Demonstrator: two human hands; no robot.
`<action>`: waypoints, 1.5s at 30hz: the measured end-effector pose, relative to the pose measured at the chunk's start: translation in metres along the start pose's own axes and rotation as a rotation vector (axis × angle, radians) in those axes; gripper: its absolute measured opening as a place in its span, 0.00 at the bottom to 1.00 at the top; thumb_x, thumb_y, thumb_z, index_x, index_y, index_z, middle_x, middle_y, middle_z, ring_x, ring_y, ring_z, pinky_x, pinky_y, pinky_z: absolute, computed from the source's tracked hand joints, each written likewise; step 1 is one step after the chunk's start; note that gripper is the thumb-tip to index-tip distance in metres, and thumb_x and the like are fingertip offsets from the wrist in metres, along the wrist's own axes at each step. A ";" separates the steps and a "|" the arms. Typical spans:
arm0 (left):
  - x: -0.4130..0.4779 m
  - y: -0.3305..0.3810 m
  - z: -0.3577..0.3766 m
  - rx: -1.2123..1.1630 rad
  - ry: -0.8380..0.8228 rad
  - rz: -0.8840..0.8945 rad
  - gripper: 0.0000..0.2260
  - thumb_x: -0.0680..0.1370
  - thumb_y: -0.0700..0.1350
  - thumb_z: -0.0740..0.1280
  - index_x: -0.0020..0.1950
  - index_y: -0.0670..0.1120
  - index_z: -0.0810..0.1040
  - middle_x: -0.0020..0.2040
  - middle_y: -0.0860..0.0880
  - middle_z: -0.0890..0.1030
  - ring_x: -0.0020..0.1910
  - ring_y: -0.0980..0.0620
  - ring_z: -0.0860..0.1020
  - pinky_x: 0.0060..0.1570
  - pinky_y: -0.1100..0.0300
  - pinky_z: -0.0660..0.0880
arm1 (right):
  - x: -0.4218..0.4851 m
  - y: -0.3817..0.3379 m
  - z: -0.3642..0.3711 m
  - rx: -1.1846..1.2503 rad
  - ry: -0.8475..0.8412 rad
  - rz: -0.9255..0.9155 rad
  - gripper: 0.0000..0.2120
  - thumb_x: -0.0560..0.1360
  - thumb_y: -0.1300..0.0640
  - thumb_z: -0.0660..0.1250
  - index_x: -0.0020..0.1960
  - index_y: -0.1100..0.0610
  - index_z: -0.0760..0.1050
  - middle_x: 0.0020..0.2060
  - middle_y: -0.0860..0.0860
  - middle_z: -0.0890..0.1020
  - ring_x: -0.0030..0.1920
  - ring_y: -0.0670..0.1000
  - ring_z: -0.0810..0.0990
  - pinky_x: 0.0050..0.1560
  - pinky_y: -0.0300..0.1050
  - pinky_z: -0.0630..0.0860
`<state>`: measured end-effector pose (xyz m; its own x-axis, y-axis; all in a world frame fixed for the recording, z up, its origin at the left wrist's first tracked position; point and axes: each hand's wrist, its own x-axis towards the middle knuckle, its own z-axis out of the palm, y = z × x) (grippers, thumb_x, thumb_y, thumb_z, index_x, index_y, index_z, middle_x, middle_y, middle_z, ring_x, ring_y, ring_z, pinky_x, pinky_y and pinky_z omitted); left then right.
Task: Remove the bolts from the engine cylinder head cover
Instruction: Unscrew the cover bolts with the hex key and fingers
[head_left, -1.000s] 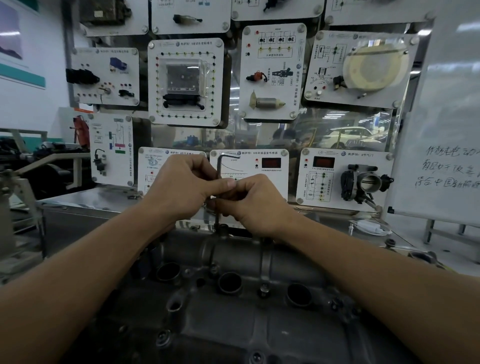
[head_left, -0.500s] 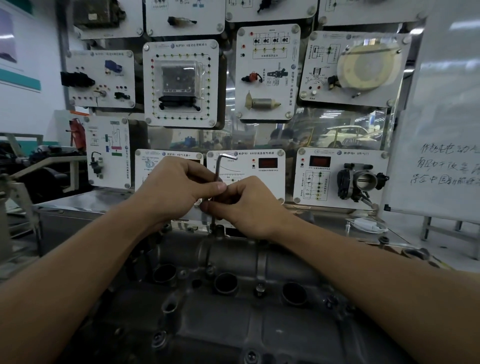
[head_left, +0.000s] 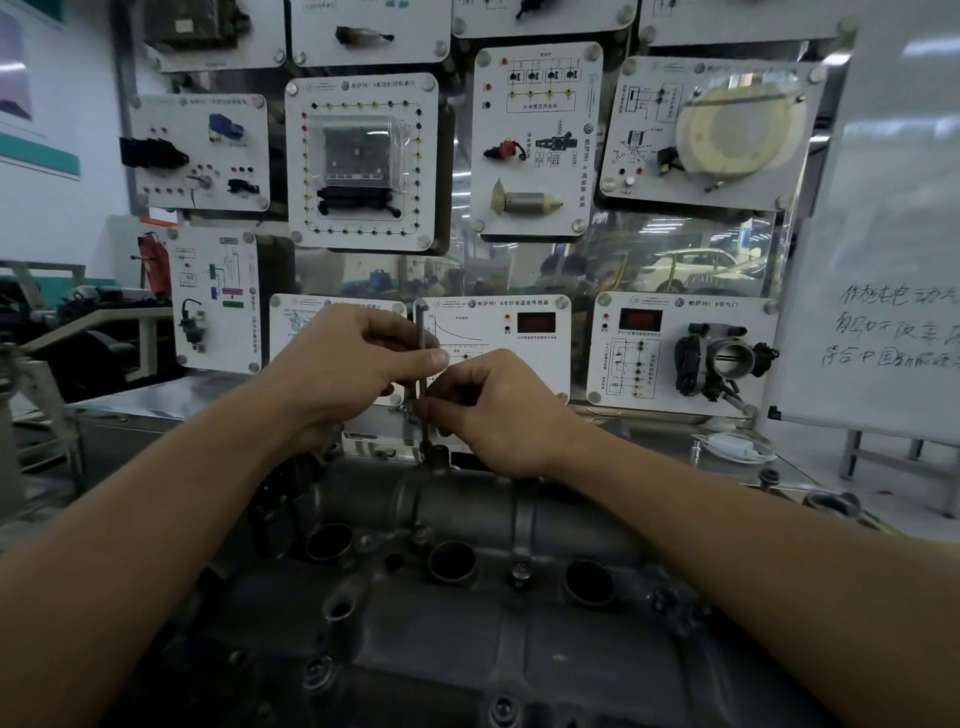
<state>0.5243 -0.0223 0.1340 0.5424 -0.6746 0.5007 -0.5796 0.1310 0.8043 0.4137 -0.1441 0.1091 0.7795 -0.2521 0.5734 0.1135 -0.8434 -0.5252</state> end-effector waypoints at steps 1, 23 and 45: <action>-0.001 0.002 -0.002 -0.007 -0.047 -0.017 0.03 0.72 0.42 0.75 0.45 0.48 0.85 0.39 0.49 0.86 0.41 0.54 0.82 0.47 0.55 0.77 | 0.000 0.000 0.000 -0.011 -0.010 -0.001 0.10 0.77 0.60 0.70 0.39 0.64 0.81 0.29 0.52 0.79 0.28 0.42 0.72 0.35 0.39 0.71; -0.002 0.000 -0.008 0.041 0.052 0.078 0.17 0.57 0.51 0.79 0.36 0.41 0.82 0.35 0.41 0.84 0.31 0.51 0.79 0.36 0.58 0.78 | 0.001 0.003 0.005 0.016 0.103 -0.011 0.08 0.72 0.56 0.76 0.38 0.60 0.84 0.22 0.42 0.75 0.22 0.39 0.71 0.30 0.31 0.65; -0.002 -0.002 -0.001 0.081 0.051 0.112 0.10 0.67 0.43 0.79 0.32 0.45 0.79 0.29 0.48 0.83 0.26 0.60 0.78 0.24 0.71 0.70 | -0.001 0.000 0.007 0.070 0.121 -0.051 0.10 0.72 0.57 0.76 0.37 0.63 0.83 0.27 0.58 0.78 0.28 0.46 0.69 0.33 0.43 0.68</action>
<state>0.5249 -0.0204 0.1319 0.5010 -0.6207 0.6032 -0.6844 0.1425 0.7151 0.4173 -0.1405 0.1036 0.6923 -0.2683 0.6698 0.1971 -0.8227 -0.5333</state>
